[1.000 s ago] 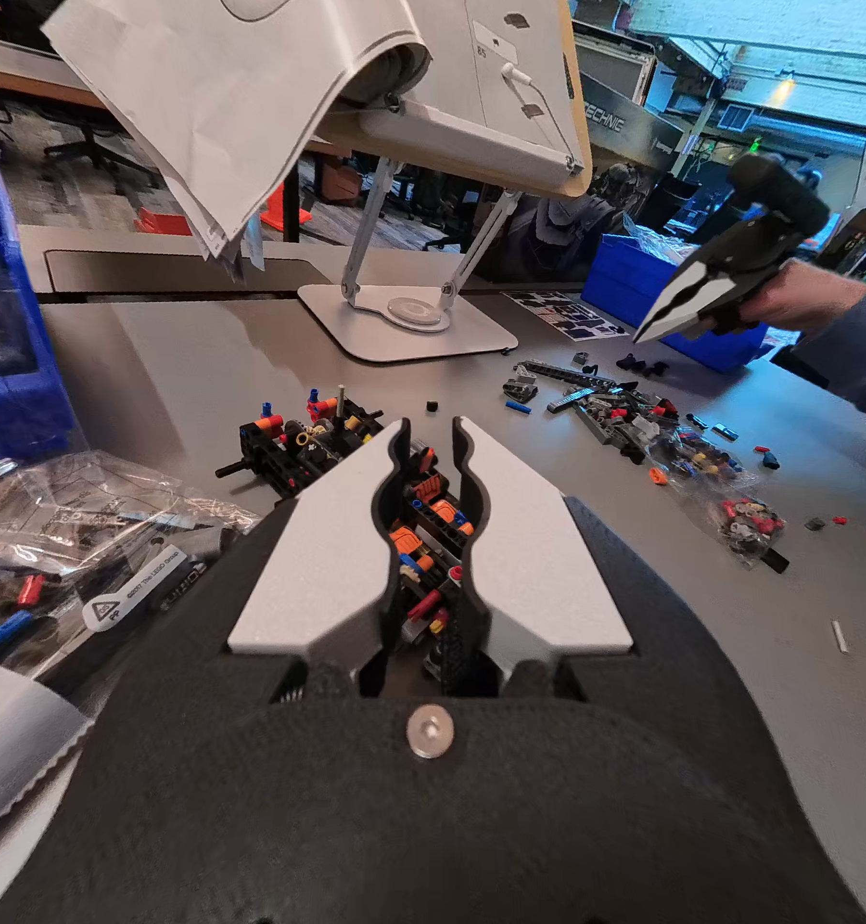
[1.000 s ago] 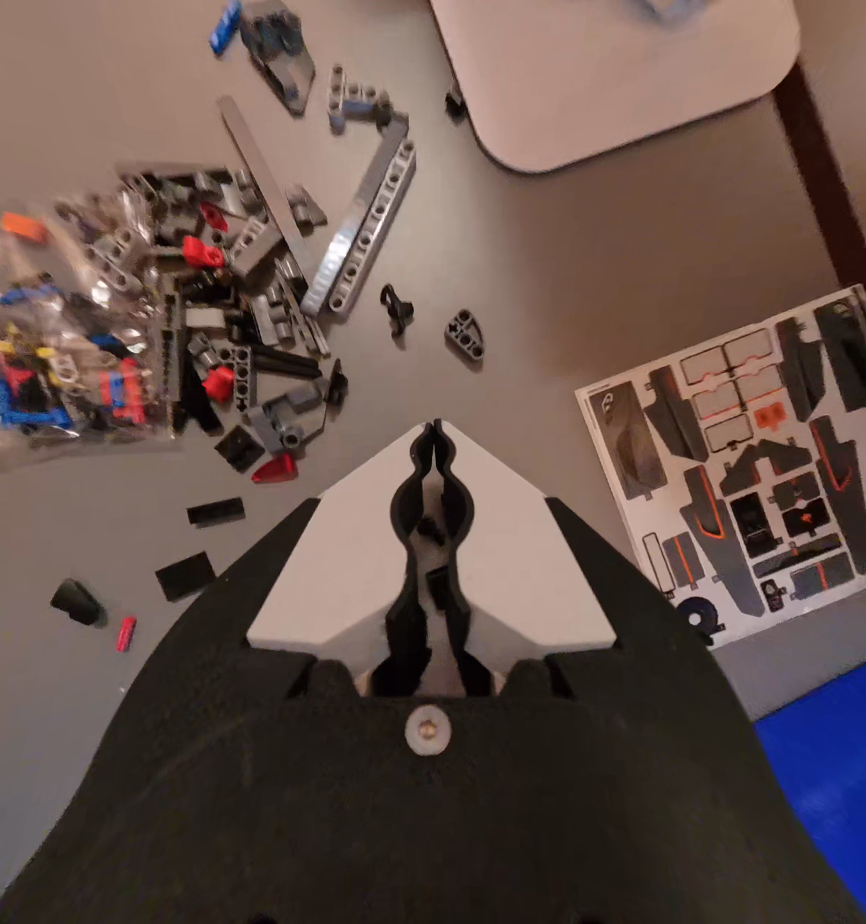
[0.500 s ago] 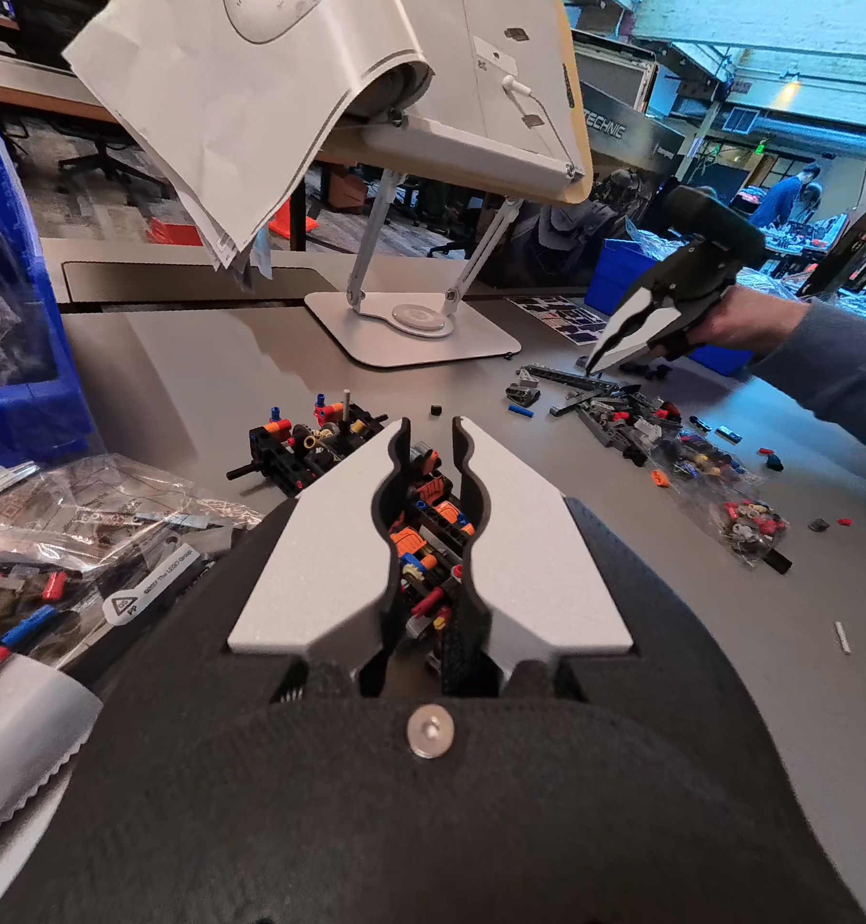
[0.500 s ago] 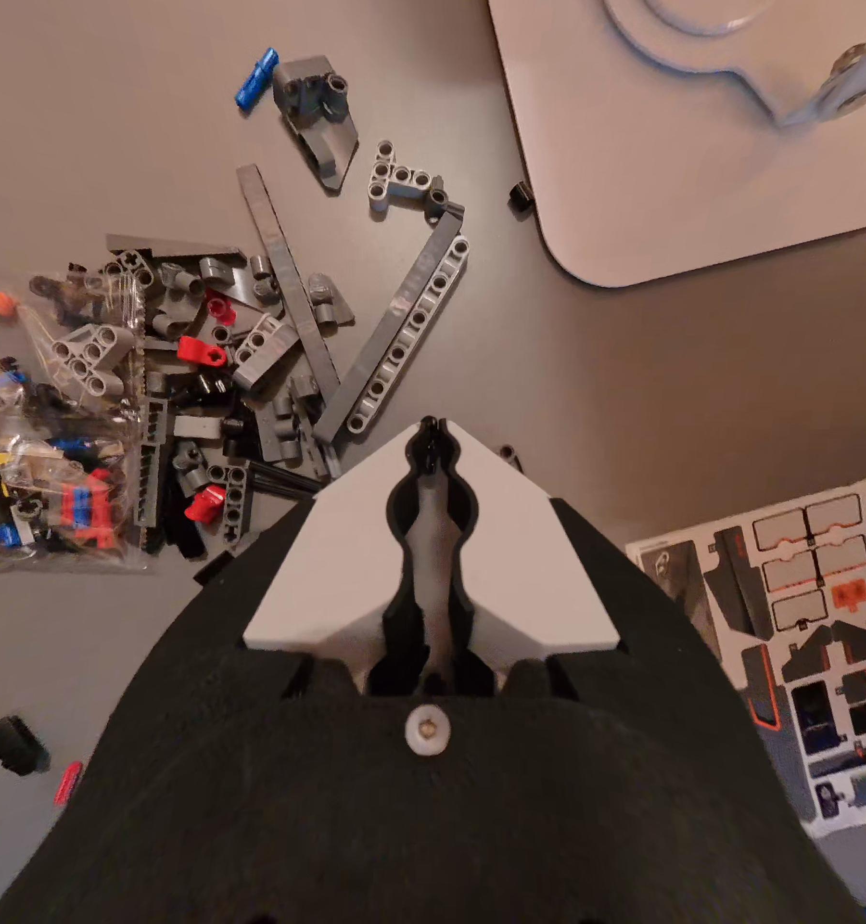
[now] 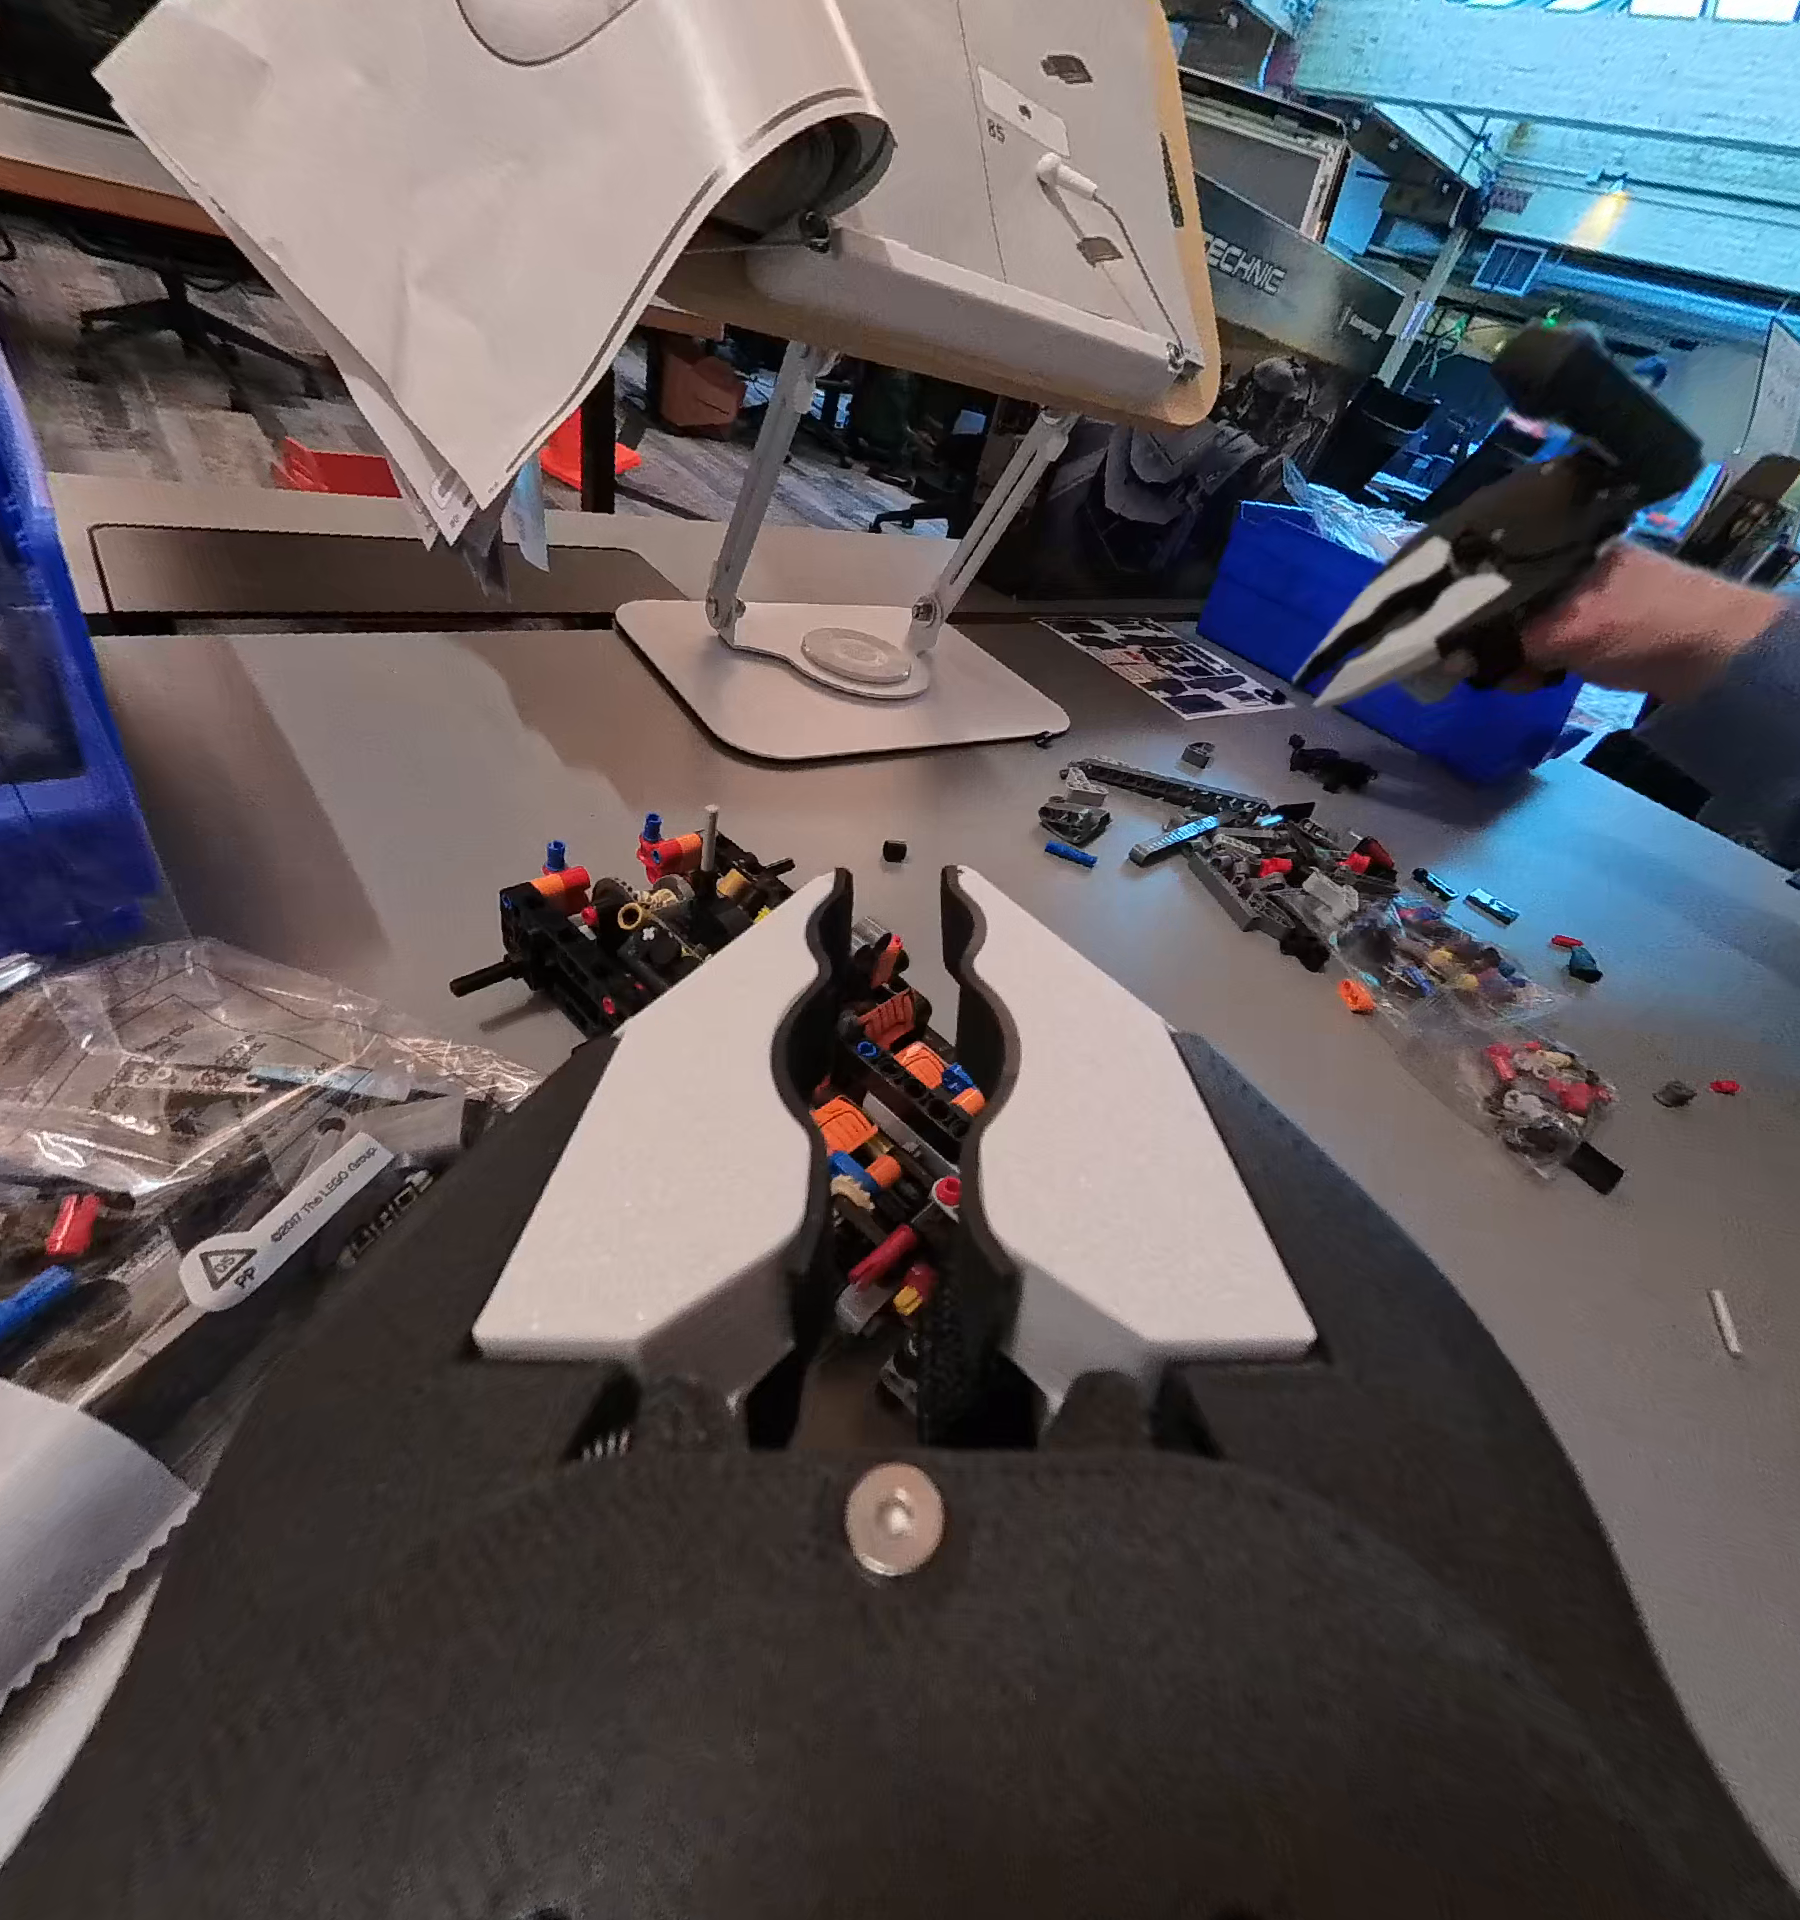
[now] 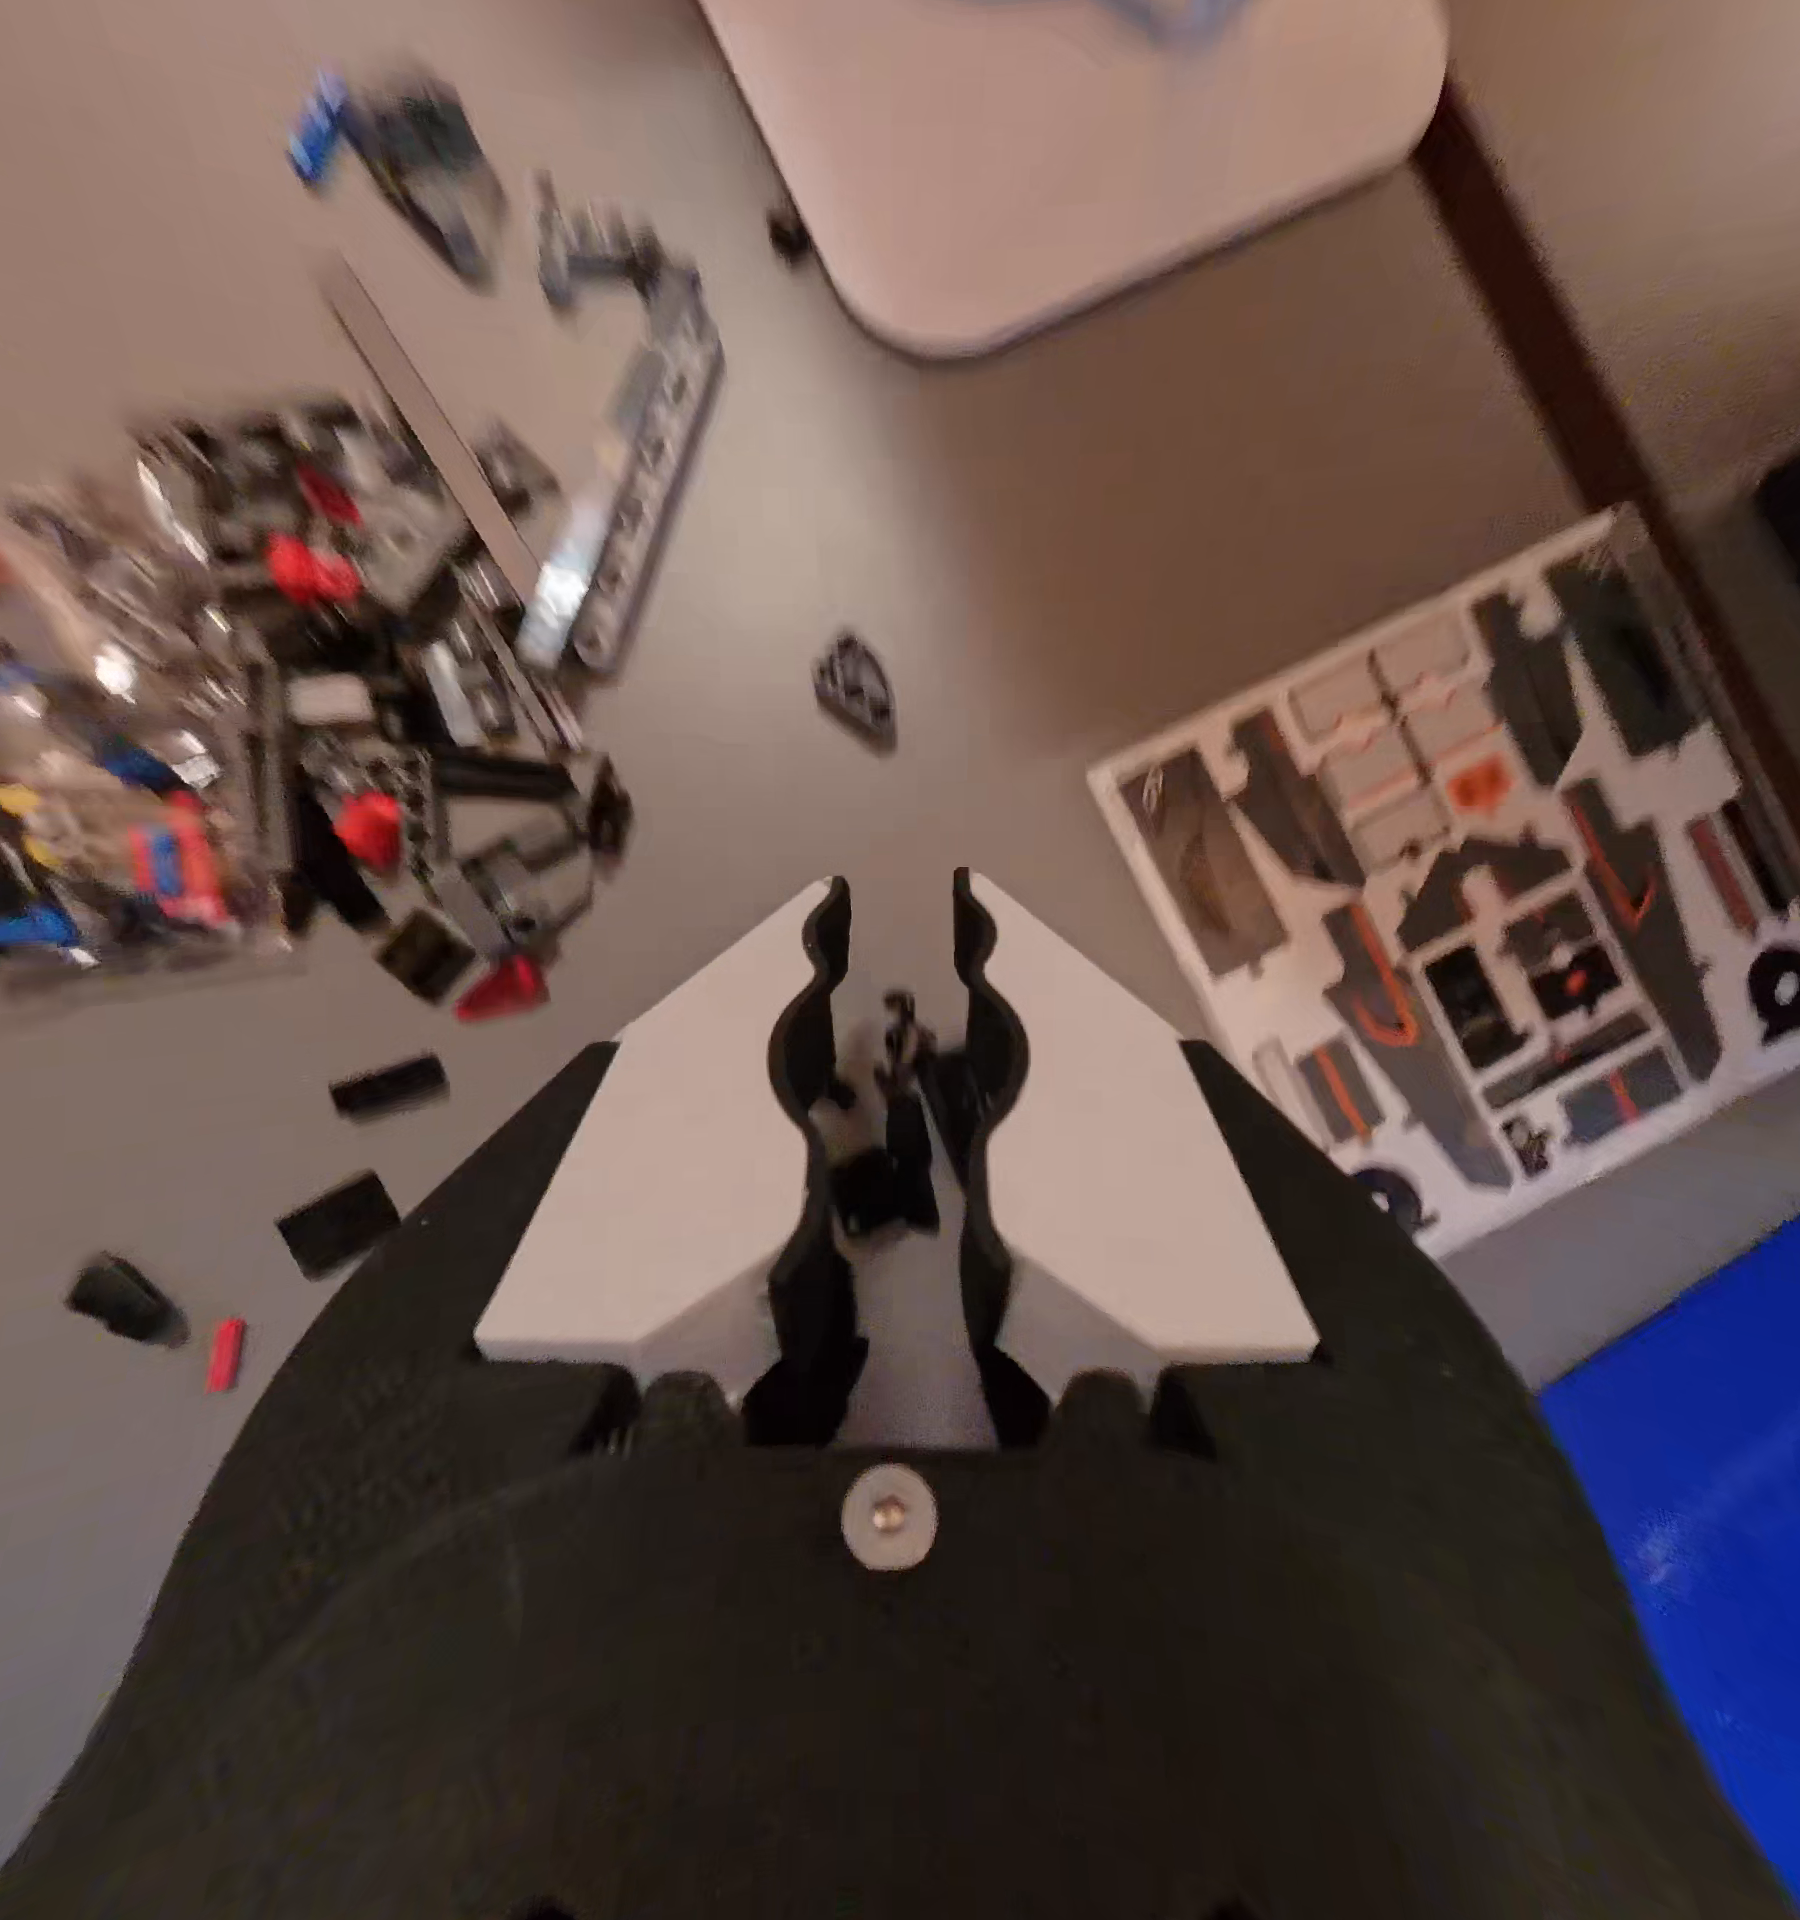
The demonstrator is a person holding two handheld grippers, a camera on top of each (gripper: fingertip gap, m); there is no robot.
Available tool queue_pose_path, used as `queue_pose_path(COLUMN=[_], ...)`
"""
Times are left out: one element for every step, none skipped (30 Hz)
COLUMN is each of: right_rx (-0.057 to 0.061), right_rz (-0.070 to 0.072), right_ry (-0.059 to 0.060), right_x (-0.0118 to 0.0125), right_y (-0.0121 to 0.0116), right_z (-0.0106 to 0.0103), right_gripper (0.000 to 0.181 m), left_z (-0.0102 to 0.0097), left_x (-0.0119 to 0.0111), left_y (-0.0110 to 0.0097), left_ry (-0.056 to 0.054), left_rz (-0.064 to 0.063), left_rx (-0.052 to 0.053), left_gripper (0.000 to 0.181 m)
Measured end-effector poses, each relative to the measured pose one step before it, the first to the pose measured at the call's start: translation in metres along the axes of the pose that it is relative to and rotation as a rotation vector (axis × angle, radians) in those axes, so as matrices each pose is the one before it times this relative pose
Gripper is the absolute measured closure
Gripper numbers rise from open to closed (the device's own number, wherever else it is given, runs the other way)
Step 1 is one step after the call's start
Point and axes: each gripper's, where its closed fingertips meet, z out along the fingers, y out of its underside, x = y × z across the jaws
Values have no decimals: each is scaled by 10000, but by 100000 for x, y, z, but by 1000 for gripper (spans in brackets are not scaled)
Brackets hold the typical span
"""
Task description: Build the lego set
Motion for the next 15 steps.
queue_pose_path(right_rx=[322,206,94,54,34,-25,-44,-31,-25,-7,9,34,26,2,3], right_rz=[-110,-176,-223,-270,-326,-393,-411,-303,-152,-49,-42,-47,52,109,50], right_ry=[-73,-43,-97,-130,-37,12,50,60,-41,-61,-17,-4,-68,-127,-80], right_x=[-134,-130,-287,-428,-354,-312,-187,-12,-11,44,142,165,111,38,65], right_y=[-1410,-1376,-1312,-1302,-1281,-1128,-976,-831,-654,-525,-409,-337,-229,-104,-19], right_z=[-166,184,586,932,1230,1406,1427,1375,1268,1082,851,606,455,365,297], right_gripper=[164,165,166,166,165,166,166,166,165,165,165,166,166,166,167], left_z=[25,6,-5,-4,-28,-34,-56,-86,-104,-109,-113,-82,-33,15,51], left_x=[27,31,11,-7,-28,-56,-101,-87,-90,-94,-130,-119,-99,-110,-59], left_y=[-1,11,6,12,18,22,15,-11,-45,-53,-53,-83,-42,40,81], left_ry=[11,6,2,-8,-6,-17,-28,-17,-9,-23,-37,-13,13,11,25], left_rz=[2,7,6,7,6,10,3,-22,-30,-2,6,-28,-54,-54,-51], left_rx=[1,-4,-10,1,-6,-10,-1,11,27,25,23,41,37,7,-6], left_gripper=[167,167,167,167,167,167,167,166,166,166,166,166,167,167,167])
